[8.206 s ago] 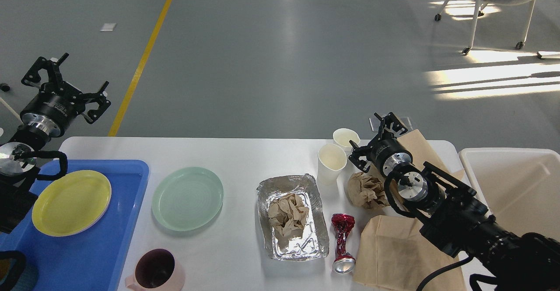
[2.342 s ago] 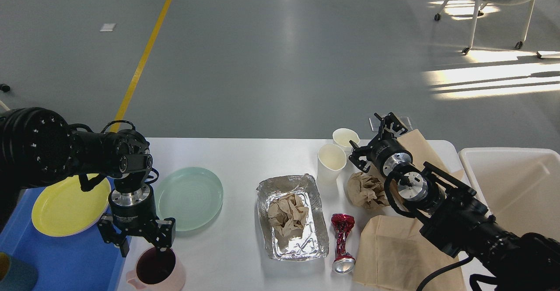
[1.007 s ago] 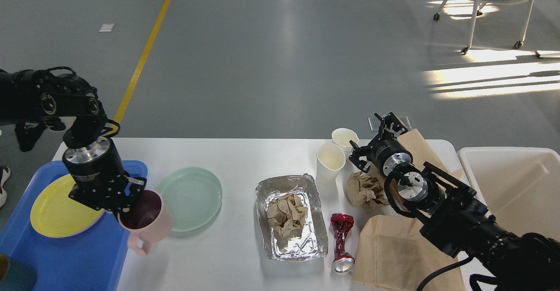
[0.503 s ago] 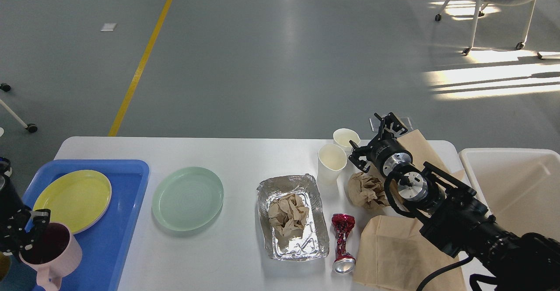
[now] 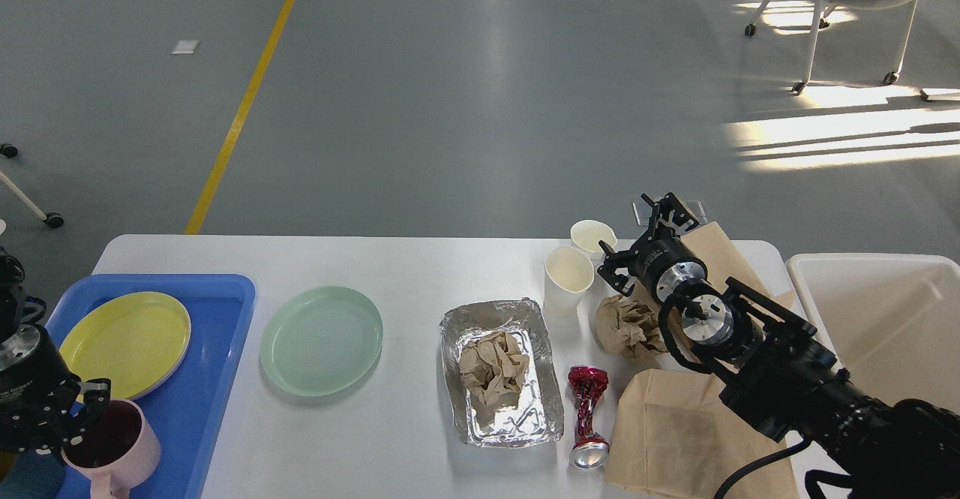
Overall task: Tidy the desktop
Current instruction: 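Release the pink mug on the tray and withdraw the left gripper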
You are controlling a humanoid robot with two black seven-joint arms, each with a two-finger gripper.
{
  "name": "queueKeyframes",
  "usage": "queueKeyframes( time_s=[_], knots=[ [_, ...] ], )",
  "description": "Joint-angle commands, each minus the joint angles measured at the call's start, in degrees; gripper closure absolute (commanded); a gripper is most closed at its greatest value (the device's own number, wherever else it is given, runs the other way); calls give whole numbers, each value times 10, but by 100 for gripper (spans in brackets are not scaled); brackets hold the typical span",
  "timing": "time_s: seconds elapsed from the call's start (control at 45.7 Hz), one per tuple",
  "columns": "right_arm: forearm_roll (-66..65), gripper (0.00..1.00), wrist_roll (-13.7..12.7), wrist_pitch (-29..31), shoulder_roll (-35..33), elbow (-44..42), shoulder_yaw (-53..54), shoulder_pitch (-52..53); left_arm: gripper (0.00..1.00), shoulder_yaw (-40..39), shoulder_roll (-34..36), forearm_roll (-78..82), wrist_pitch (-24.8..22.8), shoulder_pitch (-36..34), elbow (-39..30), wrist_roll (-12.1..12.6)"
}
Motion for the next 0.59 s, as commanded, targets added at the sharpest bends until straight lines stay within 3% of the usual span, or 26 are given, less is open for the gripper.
queueKeyframes(
  time_s=[0.0, 0.263, 0.569],
  knots=[
    [0, 0, 1, 1, 0, 0, 0, 0, 100, -2, -7, 0, 0, 5, 1, 0],
    [0, 0, 0, 0, 0, 0, 0, 0, 97, -2, -12, -1, 0, 11, 2, -1],
    [0, 0, 0, 0, 0, 0, 0, 0, 82, 0, -13, 1, 0, 14, 9, 1]
  ],
)
